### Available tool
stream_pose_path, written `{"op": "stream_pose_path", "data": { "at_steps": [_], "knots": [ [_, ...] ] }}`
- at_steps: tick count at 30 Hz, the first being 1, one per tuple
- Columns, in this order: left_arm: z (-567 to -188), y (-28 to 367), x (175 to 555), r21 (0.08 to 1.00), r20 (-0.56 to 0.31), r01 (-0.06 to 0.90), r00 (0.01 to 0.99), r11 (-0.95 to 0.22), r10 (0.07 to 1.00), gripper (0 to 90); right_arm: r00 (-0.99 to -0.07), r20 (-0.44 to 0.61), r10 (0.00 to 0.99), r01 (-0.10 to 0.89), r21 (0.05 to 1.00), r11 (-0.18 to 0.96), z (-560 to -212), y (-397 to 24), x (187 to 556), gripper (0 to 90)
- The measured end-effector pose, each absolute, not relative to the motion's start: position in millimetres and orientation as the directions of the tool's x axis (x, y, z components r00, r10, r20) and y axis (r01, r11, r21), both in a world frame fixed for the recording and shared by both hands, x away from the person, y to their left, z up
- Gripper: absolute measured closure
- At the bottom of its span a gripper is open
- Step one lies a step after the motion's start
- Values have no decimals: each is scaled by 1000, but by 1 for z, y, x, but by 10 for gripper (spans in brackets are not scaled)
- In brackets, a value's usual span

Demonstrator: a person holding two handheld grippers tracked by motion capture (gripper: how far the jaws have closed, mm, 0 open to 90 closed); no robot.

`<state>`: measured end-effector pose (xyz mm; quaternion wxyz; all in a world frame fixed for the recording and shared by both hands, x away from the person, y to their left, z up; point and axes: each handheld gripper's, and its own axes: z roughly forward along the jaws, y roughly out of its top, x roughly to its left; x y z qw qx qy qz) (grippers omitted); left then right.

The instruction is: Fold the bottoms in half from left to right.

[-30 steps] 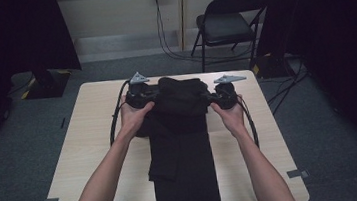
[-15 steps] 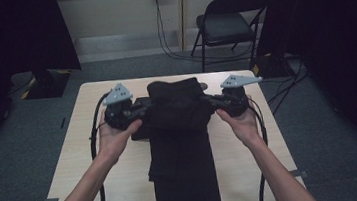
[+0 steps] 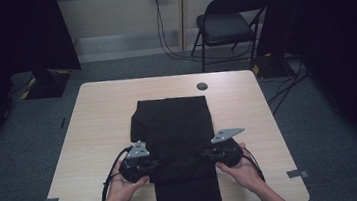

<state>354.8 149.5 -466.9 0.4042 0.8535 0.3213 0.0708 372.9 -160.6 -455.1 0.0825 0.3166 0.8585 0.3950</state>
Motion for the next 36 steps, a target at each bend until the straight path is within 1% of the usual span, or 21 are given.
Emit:
{"op": "stream_pose_path", "data": {
  "at_steps": [1,2,4,6,9,13,16,19,21,22,23,25,26,27,28,29,30,31,32,34,36],
  "knots": [
    [-469,150,356,737,-121,487,777,-468,617,865,-783,100,615,489,709,508,-466,-159,374,870],
    [-472,150,359,743,-116,486,771,-461,627,865,-782,99,615,492,704,513,-470,-158,376,870],
    [-479,152,365,726,-129,506,765,-465,631,866,-780,96,618,504,683,529,-479,-157,380,870],
    [-483,152,372,728,-117,507,755,-461,645,866,-769,113,629,521,682,514,-484,-156,385,870],
    [-484,154,386,734,-94,504,739,-455,667,866,-764,102,637,517,688,510,-487,-152,396,869],
    [-486,155,414,737,-59,504,713,-451,699,864,-744,75,664,511,705,492,-490,-145,421,869],
    [-487,154,437,746,-36,501,688,-439,724,863,-711,80,699,533,709,461,-491,-141,442,870],
    [-492,155,455,760,-82,531,650,-374,756,862,-686,63,725,538,715,447,-491,-136,460,870],
    [-489,153,461,756,-67,532,642,-381,764,862,-670,72,739,551,716,429,-491,-136,468,870],
    [-487,153,461,762,-64,528,638,-375,767,864,-670,62,740,547,715,435,-491,-135,470,870],
    [-484,153,462,764,-83,537,633,-359,770,864,-670,55,741,544,715,439,-490,-134,471,870],
    [-474,156,463,781,-66,507,648,-365,759,866,-669,62,741,542,723,429,-485,-135,471,870],
    [-467,158,463,798,-75,495,647,-343,759,866,-673,66,736,535,731,424,-480,-137,470,871],
    [-459,159,463,812,-108,496,646,-308,756,867,-674,76,735,530,744,408,-474,-140,470,871],
    [-450,159,461,822,-107,482,652,-302,750,868,-671,80,737,524,755,394,-467,-142,469,871],
    [-441,158,458,835,-86,456,660,-307,747,868,-675,73,735,511,765,393,-459,-143,467,871],
    [-421,158,449,862,-90,421,678,-284,730,868,-678,71,731,495,780,383,-450,-144,464,871],
    [-421,158,449,862,-90,421,678,-284,730,868,-678,71,731,495,780,383,-450,-144,464,871],
    [-414,159,444,871,-77,399,687,-287,723,868,-684,89,724,468,815,342,-430,-147,454,871],
    [-405,161,433,878,-80,386,703,-284,707,868,-699,77,711,442,829,344,-418,-148,443,871],
    [-404,163,419,875,-90,387,719,-290,690,868,-712,79,698,433,831,349,-413,-151,431,871]
  ]
}}
